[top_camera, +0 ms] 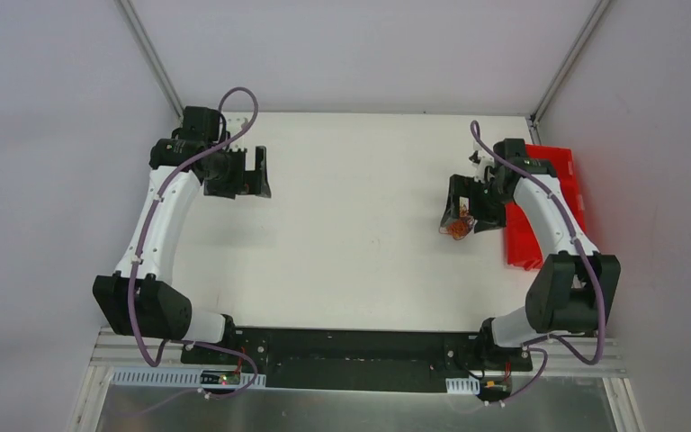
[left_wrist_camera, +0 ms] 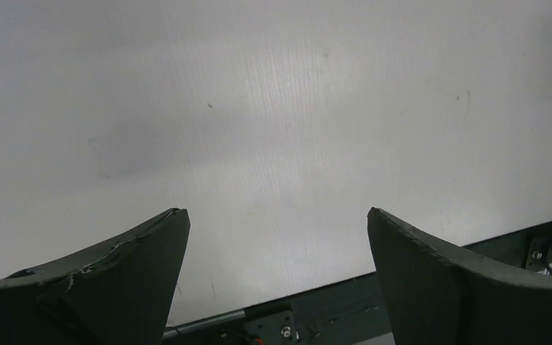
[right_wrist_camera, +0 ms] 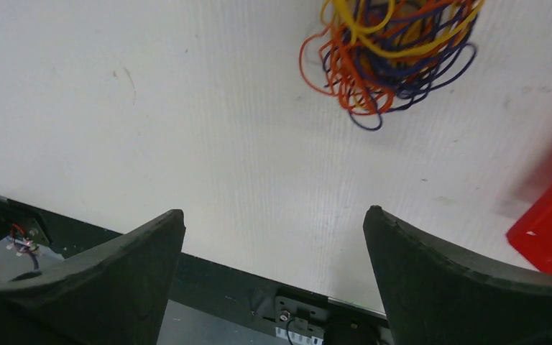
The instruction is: Untangle the cables
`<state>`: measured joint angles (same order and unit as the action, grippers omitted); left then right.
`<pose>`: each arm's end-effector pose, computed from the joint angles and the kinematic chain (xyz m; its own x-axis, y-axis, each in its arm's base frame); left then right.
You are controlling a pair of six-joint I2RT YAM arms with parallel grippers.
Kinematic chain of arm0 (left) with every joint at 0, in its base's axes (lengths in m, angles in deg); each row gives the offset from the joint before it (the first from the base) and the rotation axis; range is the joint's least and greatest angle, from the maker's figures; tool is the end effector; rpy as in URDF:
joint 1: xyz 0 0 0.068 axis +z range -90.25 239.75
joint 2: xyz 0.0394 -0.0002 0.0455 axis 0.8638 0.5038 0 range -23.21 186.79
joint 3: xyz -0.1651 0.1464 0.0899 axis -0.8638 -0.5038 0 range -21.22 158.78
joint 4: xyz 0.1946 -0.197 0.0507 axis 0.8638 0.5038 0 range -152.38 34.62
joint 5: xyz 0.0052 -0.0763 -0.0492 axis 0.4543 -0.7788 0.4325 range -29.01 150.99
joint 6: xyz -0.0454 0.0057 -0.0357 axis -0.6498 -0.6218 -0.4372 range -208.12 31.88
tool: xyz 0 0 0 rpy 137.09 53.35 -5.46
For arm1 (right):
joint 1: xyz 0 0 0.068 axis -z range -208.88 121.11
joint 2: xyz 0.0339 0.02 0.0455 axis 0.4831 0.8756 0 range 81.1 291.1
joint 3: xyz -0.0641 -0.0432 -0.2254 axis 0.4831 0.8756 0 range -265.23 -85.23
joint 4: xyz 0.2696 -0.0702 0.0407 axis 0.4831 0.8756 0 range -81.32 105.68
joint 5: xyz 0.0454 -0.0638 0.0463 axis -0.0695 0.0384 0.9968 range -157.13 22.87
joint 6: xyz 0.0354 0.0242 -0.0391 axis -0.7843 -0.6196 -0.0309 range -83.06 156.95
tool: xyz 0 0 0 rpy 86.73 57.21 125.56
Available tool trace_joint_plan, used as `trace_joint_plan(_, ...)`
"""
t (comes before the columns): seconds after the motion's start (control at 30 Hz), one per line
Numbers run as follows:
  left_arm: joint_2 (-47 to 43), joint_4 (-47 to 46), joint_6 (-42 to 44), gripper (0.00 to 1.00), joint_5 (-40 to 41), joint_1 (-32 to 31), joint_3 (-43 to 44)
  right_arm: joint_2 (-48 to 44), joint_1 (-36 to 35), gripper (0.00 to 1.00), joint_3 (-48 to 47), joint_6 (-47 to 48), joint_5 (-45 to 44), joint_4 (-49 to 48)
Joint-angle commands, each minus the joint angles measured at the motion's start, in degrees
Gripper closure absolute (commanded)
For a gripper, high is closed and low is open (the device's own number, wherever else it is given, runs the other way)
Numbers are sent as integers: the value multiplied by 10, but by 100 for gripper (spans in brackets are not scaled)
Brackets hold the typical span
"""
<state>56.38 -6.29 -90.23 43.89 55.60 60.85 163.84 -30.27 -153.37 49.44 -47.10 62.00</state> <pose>0.3080 -0.0346 0.3177 -0.8114 0.0235 -0.5841 0.2133 0.9422 -0.2584 0.3061 0.0216 0.2260 -0.8716 -0.2244 -0.4358 -0.3483 0.9091 0.2285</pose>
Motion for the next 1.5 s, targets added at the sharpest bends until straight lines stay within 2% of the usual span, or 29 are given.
trace_joint_plan(0.0, -7, -22, -45, 1, 54, -2, 64, 60, -2, 0, -86, -4, -82, 15)
trace_joint_plan(0.2, -1, -52, -79, 1, 72, -2, 41, 164, -3, 6, -132, -3, -120, -10)
trace_joint_plan(0.37, 7, -74, -88, 1, 54, -2, 41, 239, -4, 8, -160, -2, -146, -41)
trace_joint_plan(0.5, -7, -127, -70, 1, 13, -2, 17, 298, -15, 16, -177, 1, -165, -63)
trace_joint_plan(0.53, -9, -134, -65, 1, 5, -2, 14, 314, -20, 20, -183, 1, -165, -63)
trace_joint_plan(0.6, -6, -141, -56, 1, -6, -2, 16, 341, -34, 35, -198, 6, -150, -55)
trace_joint_plan(0.73, -5, -141, 8, 1, -29, -2, 30, 354, -87, 76, -221, 28, -102, -38)
trace_joint_plan(0.8, -11, -148, 45, 1, -44, -2, 28, 342, -118, 95, -238, 44, -33, -21)
trace_joint_plan(0.83, -12, -155, 48, 1, -53, -2, 26, 332, -133, 100, -247, 48, 10, -12)
trace_joint_plan(0.97, -3, -162, 53, 1, -96, -2, 20, 266, -191, 100, -271, 36, 177, -17)
trace_joint_plan(1.03, 2, -163, 48, 1, -116, -2, 13, 237, -196, 97, -279, 18, 252, -34)
trace_joint_plan(1.07, 5, -164, 43, 1, -128, -2, 6, 230, -194, 73, -275, 11, 252, -44)
trace_joint_plan(1.1, 7, -165, 36, 1, -142, -2, -2, 224, -192, 32, -265, 1, 228, -60)
trace_joint_plan(1.13, 9, -168, 29, 1, -158, -2, -13, 223, -189, 6, -251, -7, 193, -72)
trace_joint_plan(1.17, 13, -172, 24, 1, -189, -2, -24, 227, -182, 1, -241, -8, 167, -77)
trace_joint_plan(1.27, 29, -196, -9, 1, -266, -13, -69, 253, -156, 1, -225, -2, 163, -52)
trace_joint_plan(1.37, 60, -222, -21, 2, -293, -55, -110, 254, -145, 8, -185, -26, 183, -65)
trace_joint_plan(1.47, 102, -258, -40, 11, -316, -100, -141, 233, -153, 15, -131, -60, 214, -114)
